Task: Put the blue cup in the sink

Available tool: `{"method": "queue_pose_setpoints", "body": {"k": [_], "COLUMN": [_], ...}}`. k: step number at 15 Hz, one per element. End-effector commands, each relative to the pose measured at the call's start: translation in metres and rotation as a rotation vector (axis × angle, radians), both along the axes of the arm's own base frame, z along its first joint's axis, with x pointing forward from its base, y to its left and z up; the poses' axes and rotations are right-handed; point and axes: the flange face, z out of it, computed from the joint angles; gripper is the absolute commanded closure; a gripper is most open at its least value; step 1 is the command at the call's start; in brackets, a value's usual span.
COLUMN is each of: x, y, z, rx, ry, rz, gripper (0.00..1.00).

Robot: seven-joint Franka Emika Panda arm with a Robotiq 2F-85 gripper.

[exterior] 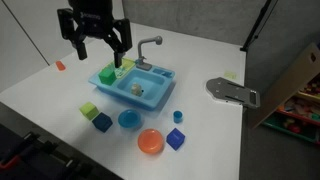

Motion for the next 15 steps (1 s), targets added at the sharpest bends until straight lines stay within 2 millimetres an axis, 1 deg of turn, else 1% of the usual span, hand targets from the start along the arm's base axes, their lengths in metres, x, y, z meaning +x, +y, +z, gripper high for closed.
{"method": "queue_pose_setpoints", "body": {"k": [1, 4, 8, 11, 15], "x": [0.000, 0.000, 0.009, 0.023, 0.042], "y": [0.000, 0.000, 0.003, 0.006, 0.007], "z": [0.000, 0.000, -0.004, -0.014, -0.032], "rx": [0.000, 0.000, -0.003, -0.022, -0.042], "ry": [0.000, 0.000, -0.012, -0.029, -0.046], "rz": [0.000, 0.000, -0.005, -0.006, -0.009], "gripper": [0.00, 0.00, 0.00, 0.00, 0.00]}}
